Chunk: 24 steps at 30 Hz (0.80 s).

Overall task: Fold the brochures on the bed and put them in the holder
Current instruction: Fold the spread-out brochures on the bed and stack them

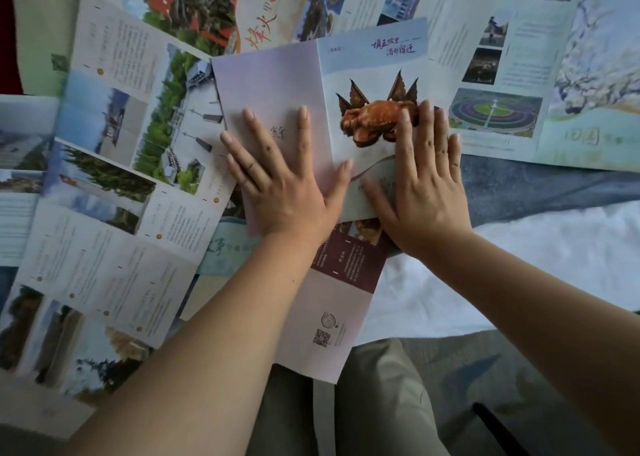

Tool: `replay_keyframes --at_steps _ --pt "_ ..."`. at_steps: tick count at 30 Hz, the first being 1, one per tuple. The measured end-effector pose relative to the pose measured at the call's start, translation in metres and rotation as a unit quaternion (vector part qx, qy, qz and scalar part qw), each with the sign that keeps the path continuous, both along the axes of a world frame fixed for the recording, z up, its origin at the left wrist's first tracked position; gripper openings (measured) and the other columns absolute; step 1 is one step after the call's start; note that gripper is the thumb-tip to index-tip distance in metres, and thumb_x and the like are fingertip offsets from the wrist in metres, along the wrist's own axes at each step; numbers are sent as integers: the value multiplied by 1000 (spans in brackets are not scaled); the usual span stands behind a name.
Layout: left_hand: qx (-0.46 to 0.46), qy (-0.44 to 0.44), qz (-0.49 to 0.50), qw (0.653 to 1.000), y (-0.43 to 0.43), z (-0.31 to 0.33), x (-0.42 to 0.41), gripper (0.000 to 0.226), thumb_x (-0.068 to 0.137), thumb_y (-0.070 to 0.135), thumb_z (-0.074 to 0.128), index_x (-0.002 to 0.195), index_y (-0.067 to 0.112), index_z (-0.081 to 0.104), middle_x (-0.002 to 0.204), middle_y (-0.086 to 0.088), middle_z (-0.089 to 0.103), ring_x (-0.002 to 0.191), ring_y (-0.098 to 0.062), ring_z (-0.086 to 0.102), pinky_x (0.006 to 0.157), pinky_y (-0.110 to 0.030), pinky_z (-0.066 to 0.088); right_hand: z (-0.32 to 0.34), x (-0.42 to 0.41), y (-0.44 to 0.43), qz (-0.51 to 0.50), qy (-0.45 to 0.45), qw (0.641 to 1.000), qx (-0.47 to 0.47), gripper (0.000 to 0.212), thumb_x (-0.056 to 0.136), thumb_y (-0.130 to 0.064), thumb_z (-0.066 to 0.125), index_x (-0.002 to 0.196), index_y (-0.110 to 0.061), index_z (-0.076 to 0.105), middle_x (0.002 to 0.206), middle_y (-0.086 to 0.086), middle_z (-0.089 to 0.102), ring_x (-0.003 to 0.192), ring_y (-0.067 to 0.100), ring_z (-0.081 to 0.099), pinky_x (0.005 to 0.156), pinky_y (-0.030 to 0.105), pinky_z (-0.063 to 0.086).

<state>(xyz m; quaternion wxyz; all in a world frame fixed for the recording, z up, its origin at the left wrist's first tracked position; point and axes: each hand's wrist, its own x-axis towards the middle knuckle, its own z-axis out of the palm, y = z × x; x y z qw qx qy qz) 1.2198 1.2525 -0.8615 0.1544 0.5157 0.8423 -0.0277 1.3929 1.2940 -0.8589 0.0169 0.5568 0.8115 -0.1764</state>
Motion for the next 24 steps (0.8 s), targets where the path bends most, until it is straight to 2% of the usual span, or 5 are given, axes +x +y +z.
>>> replay_keyframes --at_steps 6,12,16,21,24 --pt "23 29 -44 998 -5 -9 -5 79 100 73 16 165 31 2 167 -30 0 152 -57 -1 121 -69 5 3 -16 12 -4 32 999 33 81 106 -51 35 164 -4 2 171 23 -2 159 38 -5 128 48 -5" --pt "94 -10 -77 992 -12 -9 -27 80 95 77 34 162 36 22 166 -33 8 154 -51 6 124 -61 6 -4 -19 19 6 29 999 20 75 107 -50 33 165 -10 8 172 19 0 159 34 -5 129 47 -4" --pt "113 -65 -74 989 -22 -3 -37 81 94 77 39 162 37 25 167 -31 4 154 -51 3 124 -62 10 -6 -31 13 7 11 1000 14 76 106 -56 29 166 -14 9 172 17 -1 160 32 -5 129 48 -5" --pt "148 -180 -31 972 -24 9 -56 81 92 76 46 161 38 25 170 -23 3 155 -48 -4 124 -65 5 3 -61 7 4 47 999 -26 66 105 -62 19 165 -38 5 173 14 -6 159 31 -10 127 47 -8" --pt "176 -251 13 952 -31 18 -67 87 89 72 56 161 32 28 170 -23 2 156 -44 -4 124 -65 11 11 -83 1 18 85 994 -62 64 107 -57 11 165 -33 2 174 8 -4 160 24 -10 129 48 -6"
